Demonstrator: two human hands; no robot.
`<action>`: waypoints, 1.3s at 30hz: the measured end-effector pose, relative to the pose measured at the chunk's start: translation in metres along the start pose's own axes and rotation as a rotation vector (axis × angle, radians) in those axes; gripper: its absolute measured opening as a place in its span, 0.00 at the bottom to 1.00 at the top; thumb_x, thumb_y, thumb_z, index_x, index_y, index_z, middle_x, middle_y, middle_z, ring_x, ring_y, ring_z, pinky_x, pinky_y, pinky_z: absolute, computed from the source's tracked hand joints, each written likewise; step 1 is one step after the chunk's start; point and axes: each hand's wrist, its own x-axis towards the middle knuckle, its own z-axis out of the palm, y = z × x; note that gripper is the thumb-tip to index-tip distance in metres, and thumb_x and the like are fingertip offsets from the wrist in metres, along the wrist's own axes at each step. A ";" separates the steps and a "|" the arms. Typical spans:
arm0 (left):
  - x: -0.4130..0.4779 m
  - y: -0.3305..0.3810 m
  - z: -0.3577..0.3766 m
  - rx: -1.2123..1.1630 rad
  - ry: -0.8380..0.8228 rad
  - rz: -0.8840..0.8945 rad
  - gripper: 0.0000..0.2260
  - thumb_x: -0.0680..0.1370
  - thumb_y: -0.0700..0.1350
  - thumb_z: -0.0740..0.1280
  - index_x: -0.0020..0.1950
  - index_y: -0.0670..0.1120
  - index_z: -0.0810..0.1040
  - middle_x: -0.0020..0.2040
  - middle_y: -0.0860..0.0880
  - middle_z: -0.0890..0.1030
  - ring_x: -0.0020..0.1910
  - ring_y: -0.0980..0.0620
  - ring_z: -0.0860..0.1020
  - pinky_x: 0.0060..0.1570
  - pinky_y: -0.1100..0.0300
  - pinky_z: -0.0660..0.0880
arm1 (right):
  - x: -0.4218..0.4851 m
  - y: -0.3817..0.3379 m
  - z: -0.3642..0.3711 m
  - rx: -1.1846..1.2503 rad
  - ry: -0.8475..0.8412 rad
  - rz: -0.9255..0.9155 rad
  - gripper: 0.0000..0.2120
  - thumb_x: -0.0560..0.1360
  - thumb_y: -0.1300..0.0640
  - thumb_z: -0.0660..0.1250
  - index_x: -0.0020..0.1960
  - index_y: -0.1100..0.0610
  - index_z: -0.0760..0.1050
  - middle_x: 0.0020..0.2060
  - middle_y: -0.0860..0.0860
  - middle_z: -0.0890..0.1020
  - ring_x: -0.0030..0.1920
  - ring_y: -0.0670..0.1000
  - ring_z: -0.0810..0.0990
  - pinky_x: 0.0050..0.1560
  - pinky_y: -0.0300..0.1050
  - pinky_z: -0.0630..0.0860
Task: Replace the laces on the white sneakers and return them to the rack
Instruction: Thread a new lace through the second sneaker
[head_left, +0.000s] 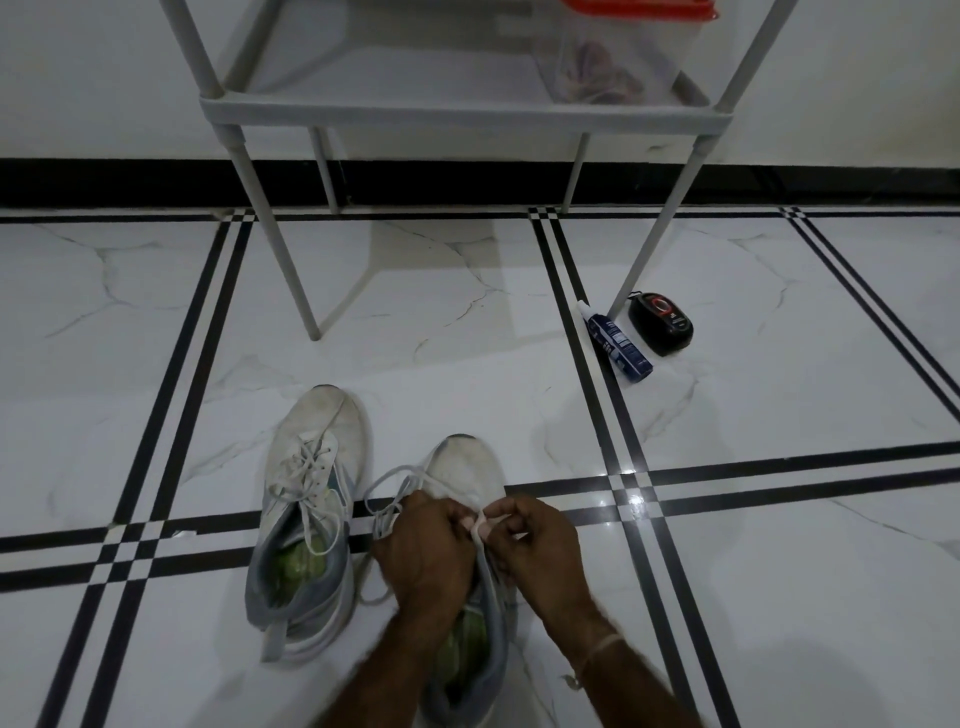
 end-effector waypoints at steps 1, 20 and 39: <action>0.000 0.000 0.001 -0.004 0.004 0.002 0.20 0.76 0.46 0.71 0.34 0.59 0.63 0.50 0.51 0.83 0.53 0.47 0.82 0.57 0.52 0.73 | 0.000 0.000 0.000 0.008 -0.002 0.007 0.05 0.71 0.56 0.78 0.43 0.49 0.83 0.35 0.42 0.83 0.37 0.47 0.84 0.41 0.48 0.84; 0.005 -0.027 0.008 -0.131 -0.055 0.130 0.04 0.78 0.53 0.69 0.44 0.60 0.80 0.46 0.56 0.77 0.46 0.55 0.80 0.51 0.55 0.76 | 0.008 -0.017 -0.006 0.202 0.042 0.084 0.07 0.79 0.61 0.68 0.44 0.52 0.75 0.45 0.49 0.85 0.47 0.53 0.83 0.49 0.53 0.79; -0.001 -0.041 0.007 -0.425 0.044 0.178 0.37 0.65 0.43 0.82 0.69 0.49 0.68 0.61 0.54 0.63 0.63 0.43 0.72 0.62 0.43 0.75 | 0.031 -0.057 -0.073 0.781 0.099 0.124 0.11 0.84 0.58 0.59 0.43 0.55 0.71 0.38 0.52 0.82 0.29 0.46 0.66 0.30 0.38 0.64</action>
